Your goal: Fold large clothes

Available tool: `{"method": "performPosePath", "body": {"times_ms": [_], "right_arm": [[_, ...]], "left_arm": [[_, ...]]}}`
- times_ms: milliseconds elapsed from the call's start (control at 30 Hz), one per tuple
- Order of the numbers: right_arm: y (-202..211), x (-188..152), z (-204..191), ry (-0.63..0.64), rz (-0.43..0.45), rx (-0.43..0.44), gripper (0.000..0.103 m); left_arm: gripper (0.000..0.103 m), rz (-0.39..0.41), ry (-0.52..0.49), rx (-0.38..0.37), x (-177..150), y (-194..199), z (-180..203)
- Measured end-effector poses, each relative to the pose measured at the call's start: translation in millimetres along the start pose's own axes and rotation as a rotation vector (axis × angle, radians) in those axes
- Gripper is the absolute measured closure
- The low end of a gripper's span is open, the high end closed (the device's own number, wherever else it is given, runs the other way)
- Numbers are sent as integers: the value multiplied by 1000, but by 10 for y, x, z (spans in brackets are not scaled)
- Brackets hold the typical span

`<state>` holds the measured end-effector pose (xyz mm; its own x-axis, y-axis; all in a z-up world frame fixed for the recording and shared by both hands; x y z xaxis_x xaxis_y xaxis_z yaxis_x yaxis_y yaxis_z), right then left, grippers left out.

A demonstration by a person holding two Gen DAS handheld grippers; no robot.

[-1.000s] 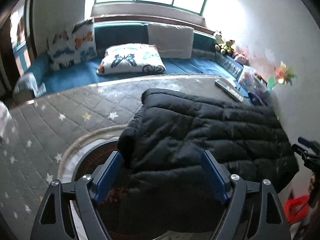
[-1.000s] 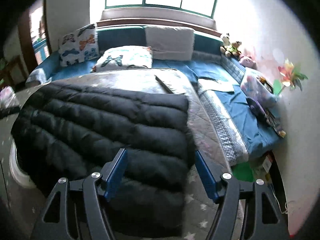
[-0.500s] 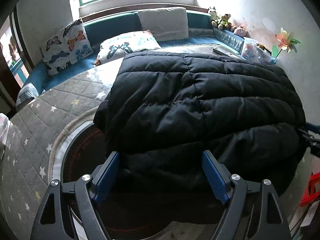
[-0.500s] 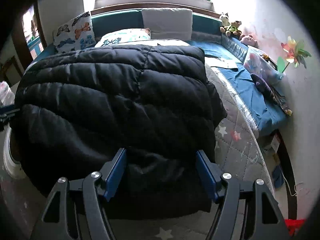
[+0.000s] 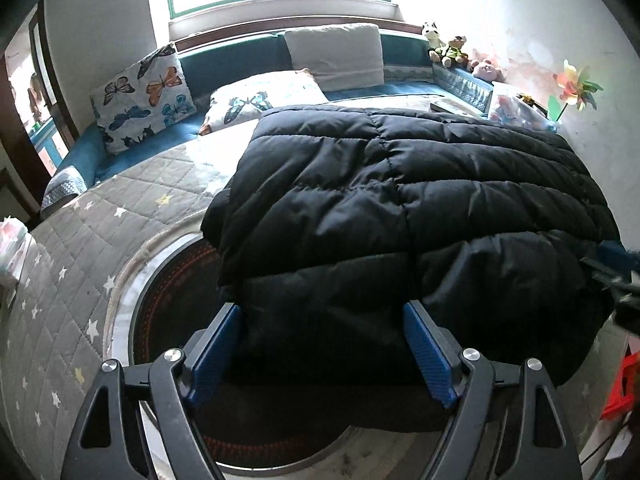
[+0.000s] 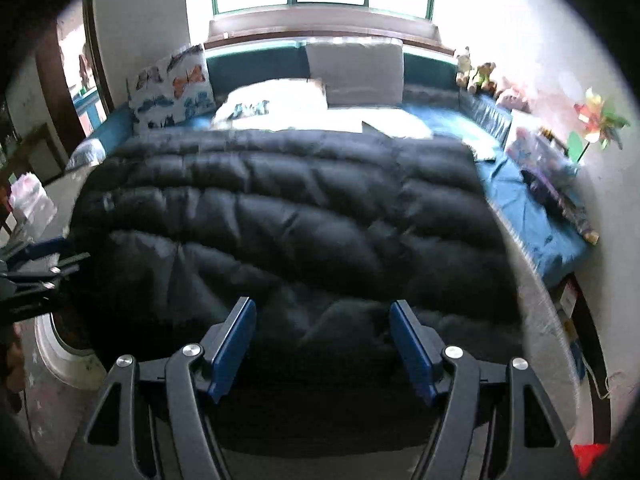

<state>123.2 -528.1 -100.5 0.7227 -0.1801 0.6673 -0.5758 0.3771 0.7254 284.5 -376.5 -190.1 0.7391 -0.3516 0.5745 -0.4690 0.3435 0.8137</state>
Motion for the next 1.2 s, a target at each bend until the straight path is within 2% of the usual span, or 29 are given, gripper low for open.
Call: {"method": "performPosePath", "body": {"times_ms": [333, 700, 900, 1033, 1200], "right_arm": [[313, -174, -22, -4, 32, -78, 27], [640, -375, -164, -97, 46, -9, 27], [816, -458, -239, -97, 80, -43, 27], [902, -536, -279, -100, 94, -82, 27], [1016, -641, -317, -130, 109, -87, 27]], "left_arm": [[15, 16, 22, 1, -179, 241, 28], [15, 48, -15, 2, -514, 717, 78], [14, 86, -54, 45, -652, 1010, 116], [14, 106, -69, 51, -755, 1176, 136], [13, 125, -76, 47, -885, 1360, 172]]}}
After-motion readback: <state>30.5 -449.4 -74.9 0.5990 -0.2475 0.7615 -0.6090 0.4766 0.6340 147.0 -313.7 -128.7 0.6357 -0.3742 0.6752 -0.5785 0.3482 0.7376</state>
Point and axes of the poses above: each gripper's, at about its wrist camera, not at the fingertips, and y roughly against the way its jaws point, z to its right, x to its top, the point moved 9 cm from there along -y, roughly the way its jaws point, and after that the axes turned 8 degrees about -x, right-handed, at the moved point
